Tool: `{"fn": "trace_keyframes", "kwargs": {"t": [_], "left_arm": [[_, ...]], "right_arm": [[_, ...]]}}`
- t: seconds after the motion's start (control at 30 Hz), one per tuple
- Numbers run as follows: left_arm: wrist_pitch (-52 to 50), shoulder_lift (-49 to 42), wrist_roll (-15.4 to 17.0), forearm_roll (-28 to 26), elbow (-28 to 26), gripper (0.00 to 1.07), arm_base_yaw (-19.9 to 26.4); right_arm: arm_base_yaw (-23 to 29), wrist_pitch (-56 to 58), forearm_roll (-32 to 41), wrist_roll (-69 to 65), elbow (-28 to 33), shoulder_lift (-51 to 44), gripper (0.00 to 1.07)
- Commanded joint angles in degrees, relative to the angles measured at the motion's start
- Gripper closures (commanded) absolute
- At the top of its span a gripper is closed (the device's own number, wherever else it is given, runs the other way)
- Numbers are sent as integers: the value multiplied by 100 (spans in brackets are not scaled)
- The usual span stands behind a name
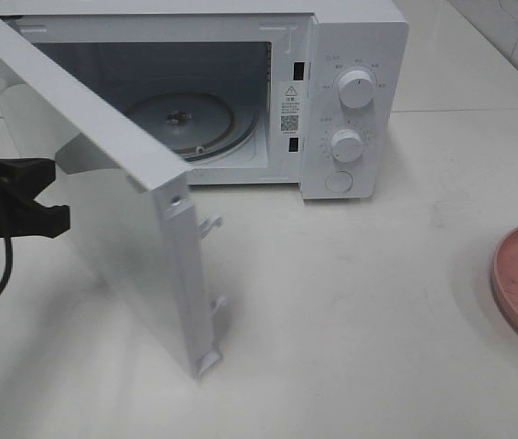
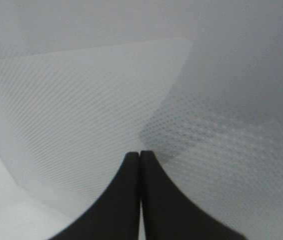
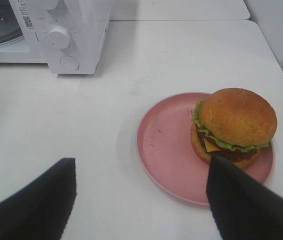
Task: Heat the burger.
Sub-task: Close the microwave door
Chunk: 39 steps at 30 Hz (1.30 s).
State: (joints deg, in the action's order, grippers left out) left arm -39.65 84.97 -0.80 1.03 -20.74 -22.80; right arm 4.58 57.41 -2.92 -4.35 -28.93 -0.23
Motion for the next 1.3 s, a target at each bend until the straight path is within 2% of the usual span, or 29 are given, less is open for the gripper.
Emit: {"fn": "trace_keyframes", "kwargs": {"t": [0.03,0.13,0.17,0.2,0.23,0.3,0.4,0.47,0.57,0.63,0.77,0.9,0.97,1.2,1.27,1.3], "left_arm": [[-195,252,-785,-1123,-344,107,-636],[-195,315,-934,-1306,-413,107,-773],[-195,464,-1249,-1696,-607,107,-1003],[-195,630,-1427,-2011,-796,107,-1203],[-195,630,-1427,-2011,-796,107,-1203],[-189,877,-1530,-2361,-1112,107,-1455],[-183,963,-1564,-2435,-1226,107,-1530],[-109,1278,-1587,-2469,-1690,107,-1730],[-74,1364,-1587,-2469,-1822,107,-1776],[-17,1690,-1587,-2492,-2292,107,-1874],[17,1914,-1581,-2601,-2630,107,-1891],[206,2200,-1604,-2991,-3042,107,-1908],[309,2412,-1748,-3140,-3392,107,-1908],[481,2773,-1759,-3163,-3971,107,-1908],[642,2882,-1805,-3186,-4160,107,-1908],[733,2985,-1937,-3272,-4354,107,-1908]], "right_arm": [[-34,-40,-34,11,17,-160,37],[-34,-40,-34,11,17,-160,37],[-34,-40,-34,11,17,-160,37],[-34,-40,-34,11,17,-160,37],[-34,-40,-34,11,17,-160,37],[-34,-40,-34,11,17,-160,37],[-34,-40,-34,11,17,-160,37],[-34,-40,-34,11,17,-160,37],[-34,-40,-34,11,17,-160,37],[-34,-40,-34,11,17,-160,37],[-34,-40,-34,11,17,-160,37],[-34,-40,-34,11,17,-160,37],[-34,-40,-34,11,17,-160,37],[-34,-40,-34,11,17,-160,37],[-34,-40,-29,11,17,-160,37],[-34,-40,-29,11,17,-160,37]]}}
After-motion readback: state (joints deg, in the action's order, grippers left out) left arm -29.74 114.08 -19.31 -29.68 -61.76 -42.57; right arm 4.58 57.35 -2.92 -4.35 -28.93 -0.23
